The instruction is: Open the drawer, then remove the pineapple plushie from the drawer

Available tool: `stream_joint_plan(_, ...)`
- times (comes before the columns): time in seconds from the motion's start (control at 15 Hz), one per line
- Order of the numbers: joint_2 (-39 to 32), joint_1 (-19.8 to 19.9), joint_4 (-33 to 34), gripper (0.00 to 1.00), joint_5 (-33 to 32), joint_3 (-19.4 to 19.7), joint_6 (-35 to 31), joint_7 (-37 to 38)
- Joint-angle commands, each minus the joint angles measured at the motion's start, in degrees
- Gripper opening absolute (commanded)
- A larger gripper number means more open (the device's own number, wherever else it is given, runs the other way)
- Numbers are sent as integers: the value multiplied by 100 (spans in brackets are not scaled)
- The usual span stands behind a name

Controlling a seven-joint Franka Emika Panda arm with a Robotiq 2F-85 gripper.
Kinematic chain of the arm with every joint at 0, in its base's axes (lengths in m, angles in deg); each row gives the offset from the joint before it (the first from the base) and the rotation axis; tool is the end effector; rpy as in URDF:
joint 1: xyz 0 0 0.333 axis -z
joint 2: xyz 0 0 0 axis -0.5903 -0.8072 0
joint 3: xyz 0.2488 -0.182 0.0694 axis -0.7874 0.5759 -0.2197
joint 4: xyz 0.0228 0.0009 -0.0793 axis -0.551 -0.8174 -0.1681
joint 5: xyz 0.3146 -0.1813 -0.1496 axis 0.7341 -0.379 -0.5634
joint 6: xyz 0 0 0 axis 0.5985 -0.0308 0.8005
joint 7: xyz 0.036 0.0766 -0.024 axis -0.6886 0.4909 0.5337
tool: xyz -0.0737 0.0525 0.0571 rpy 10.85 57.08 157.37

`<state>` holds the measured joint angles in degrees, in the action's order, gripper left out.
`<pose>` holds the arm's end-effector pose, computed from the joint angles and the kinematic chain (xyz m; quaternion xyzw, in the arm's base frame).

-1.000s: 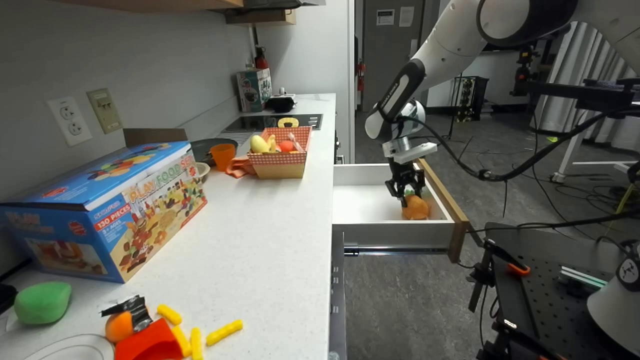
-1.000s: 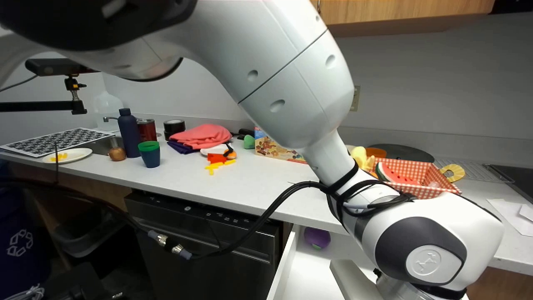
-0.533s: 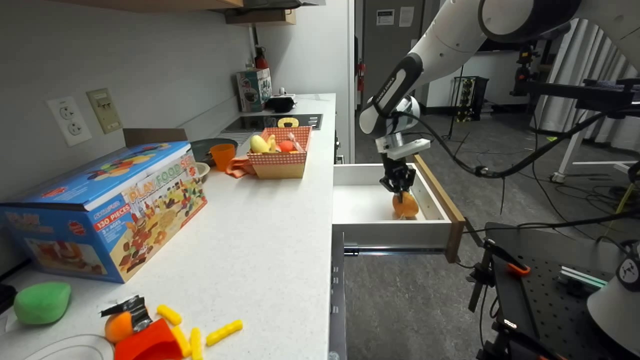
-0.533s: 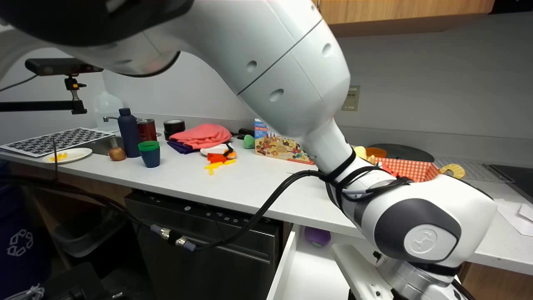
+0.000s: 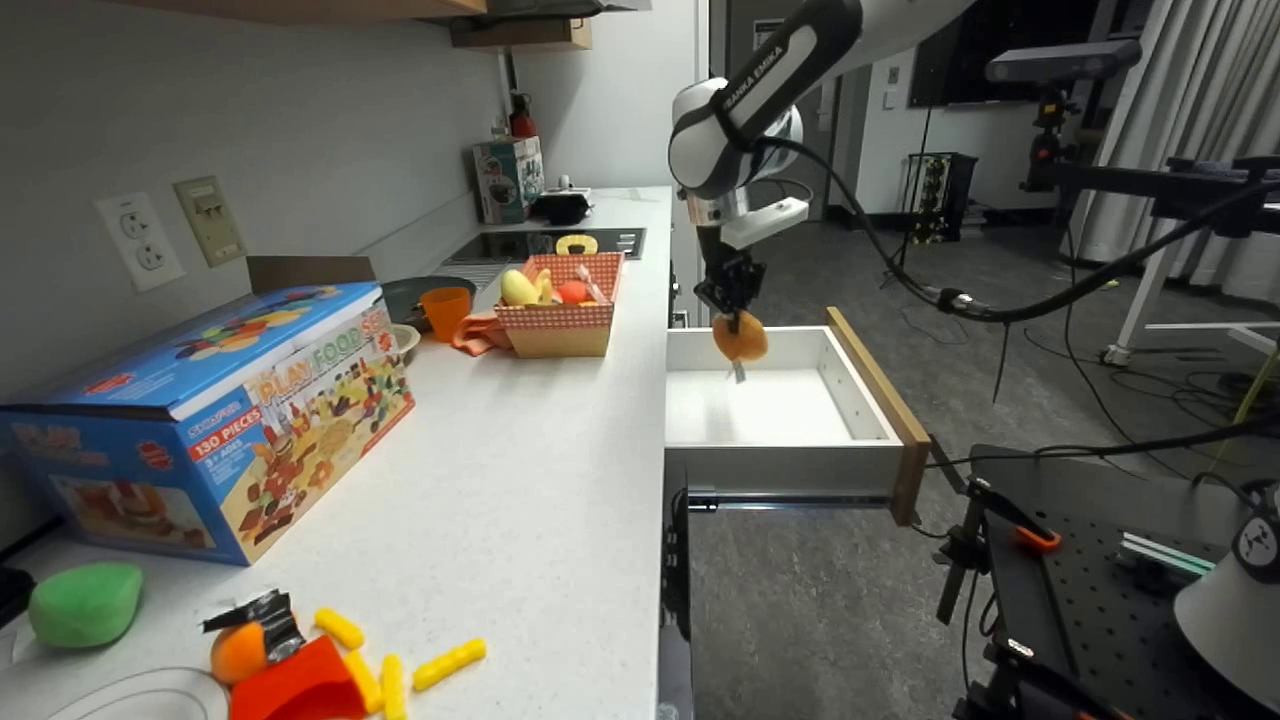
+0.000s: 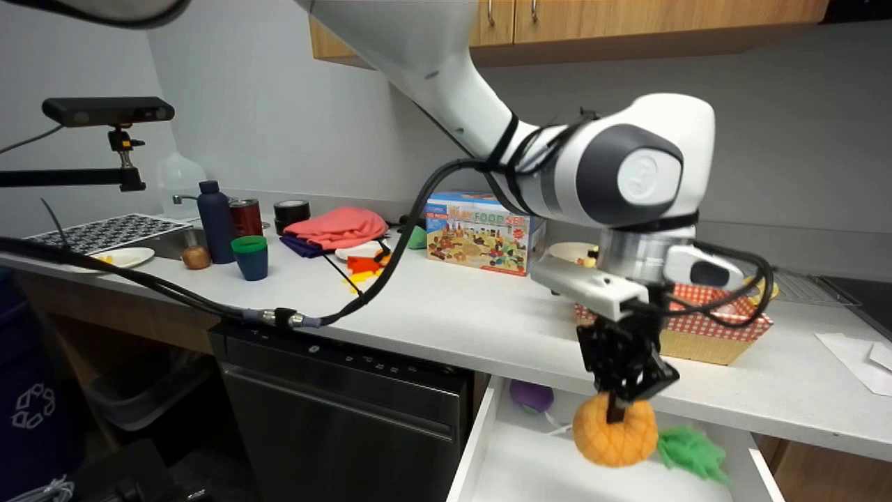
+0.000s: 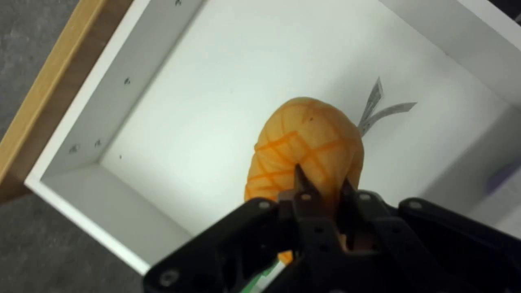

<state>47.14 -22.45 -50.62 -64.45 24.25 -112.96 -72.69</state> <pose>0.5838 -0.2950 0.2807 0.9574 -0.2730 -0.0775 0.0526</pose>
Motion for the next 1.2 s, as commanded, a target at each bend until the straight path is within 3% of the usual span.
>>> stream_joint_plan(0.0,757,-323,-290,4,-472,-44,-608,145)
stream_joint_plan(0.07,380,-178,3,14,-283,-80,-254,93)
stream_joint_plan(0.53,681,-276,-197,14,-374,-88,-498,95)
stream_joint_plan(0.6,681,-277,-206,4,-374,-88,-504,95)
stream_joint_plan(0.8,501,-327,154,4,-665,82,-1252,423)
stream_joint_plan(1.13,45,-228,1042,4,-562,-14,-2557,332)
